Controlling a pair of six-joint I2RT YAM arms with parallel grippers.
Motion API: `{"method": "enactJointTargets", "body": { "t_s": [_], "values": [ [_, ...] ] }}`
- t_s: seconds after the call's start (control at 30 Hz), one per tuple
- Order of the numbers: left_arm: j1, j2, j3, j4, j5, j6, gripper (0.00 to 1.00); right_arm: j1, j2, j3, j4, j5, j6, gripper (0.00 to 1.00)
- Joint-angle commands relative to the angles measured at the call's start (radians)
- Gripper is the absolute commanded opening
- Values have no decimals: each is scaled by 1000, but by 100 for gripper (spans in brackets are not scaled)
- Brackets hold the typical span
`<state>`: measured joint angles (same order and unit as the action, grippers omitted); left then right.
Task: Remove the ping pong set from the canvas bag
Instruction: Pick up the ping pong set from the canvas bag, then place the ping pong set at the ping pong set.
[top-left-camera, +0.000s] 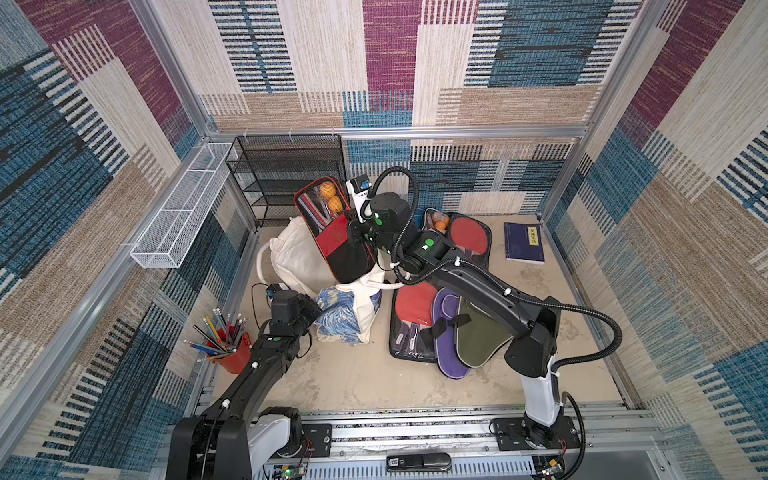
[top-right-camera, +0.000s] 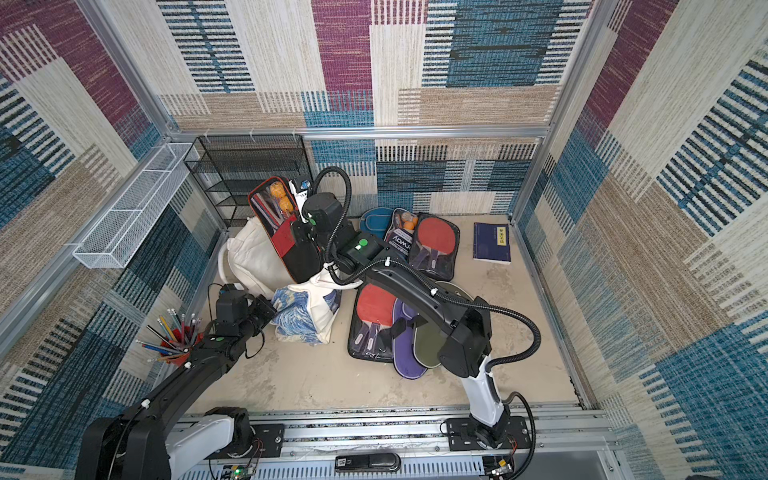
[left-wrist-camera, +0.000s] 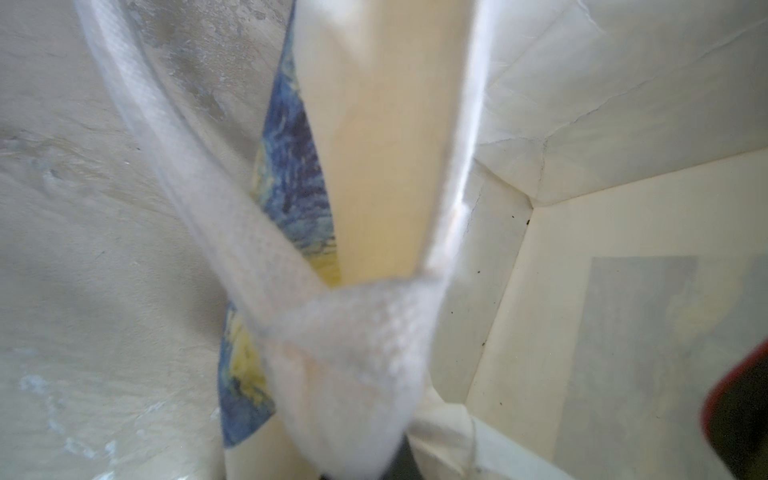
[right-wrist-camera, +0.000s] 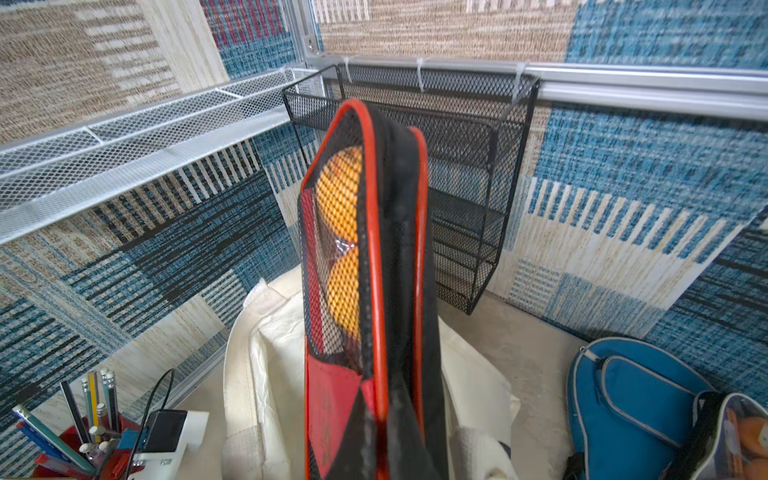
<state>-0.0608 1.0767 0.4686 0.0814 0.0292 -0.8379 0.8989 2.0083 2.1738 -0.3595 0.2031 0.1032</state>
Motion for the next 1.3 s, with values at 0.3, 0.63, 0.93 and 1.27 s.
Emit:
{"method": "enactJointTargets", "body": {
  "t_s": [0.3,0.63,0.93,1.27],
  "values": [
    [7,26,21,0,-49,14,0,3,-71,81,53,45,-39,0],
    [16,32,8,15,-54,19,0,1,-179,29,62,81,-45,0],
    [32,29,12,12,-55,30,0,-15,-347,-115,74,130,-6,0],
    [49,44,23,22,-44,40,0,-125,-675,-496,60,193,162,0]
  ]
}}
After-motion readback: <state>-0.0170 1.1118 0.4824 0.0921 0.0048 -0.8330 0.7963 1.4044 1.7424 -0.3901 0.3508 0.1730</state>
